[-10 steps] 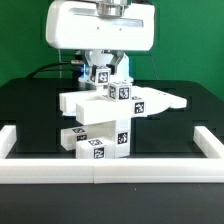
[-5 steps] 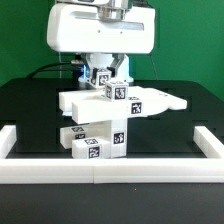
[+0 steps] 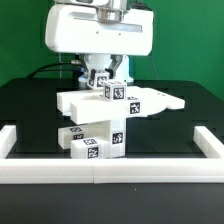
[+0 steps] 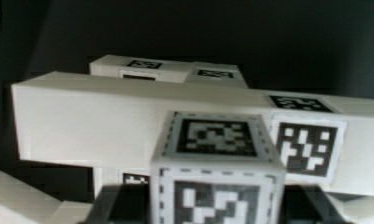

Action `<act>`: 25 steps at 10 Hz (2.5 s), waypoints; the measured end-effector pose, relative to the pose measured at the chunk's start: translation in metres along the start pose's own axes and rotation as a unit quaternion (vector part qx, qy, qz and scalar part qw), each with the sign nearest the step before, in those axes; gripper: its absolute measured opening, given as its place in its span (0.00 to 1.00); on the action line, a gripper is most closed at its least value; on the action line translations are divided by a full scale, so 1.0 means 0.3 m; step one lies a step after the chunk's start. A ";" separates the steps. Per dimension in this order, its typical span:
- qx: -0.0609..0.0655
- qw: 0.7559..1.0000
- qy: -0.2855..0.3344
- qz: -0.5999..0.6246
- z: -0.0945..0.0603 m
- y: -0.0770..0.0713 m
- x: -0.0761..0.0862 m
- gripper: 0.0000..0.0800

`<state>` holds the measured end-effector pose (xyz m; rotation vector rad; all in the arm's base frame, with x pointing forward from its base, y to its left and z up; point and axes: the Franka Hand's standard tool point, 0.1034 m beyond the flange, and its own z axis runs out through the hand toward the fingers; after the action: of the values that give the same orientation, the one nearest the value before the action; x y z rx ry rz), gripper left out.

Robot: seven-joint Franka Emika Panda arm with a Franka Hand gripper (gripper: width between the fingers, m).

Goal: Assemble chair

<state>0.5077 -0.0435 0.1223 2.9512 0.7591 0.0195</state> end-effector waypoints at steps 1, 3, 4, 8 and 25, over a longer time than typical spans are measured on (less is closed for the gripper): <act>0.000 1.000 0.000 0.000 0.000 0.000 0.000 0.36; 0.000 1.000 0.000 0.000 0.000 0.000 0.000 0.36; 0.000 1.000 0.000 0.000 0.000 0.000 0.000 0.36; 0.000 1.000 0.000 0.001 0.000 0.000 0.000 0.36; 0.008 0.874 0.001 0.486 0.001 -0.007 0.005 0.36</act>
Offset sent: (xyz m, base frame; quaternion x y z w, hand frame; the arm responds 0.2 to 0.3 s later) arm 0.0000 0.0000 0.0000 0.0000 0.0000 0.0000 1.0000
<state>0.5080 -0.0412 0.1219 2.9808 -0.7799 0.0849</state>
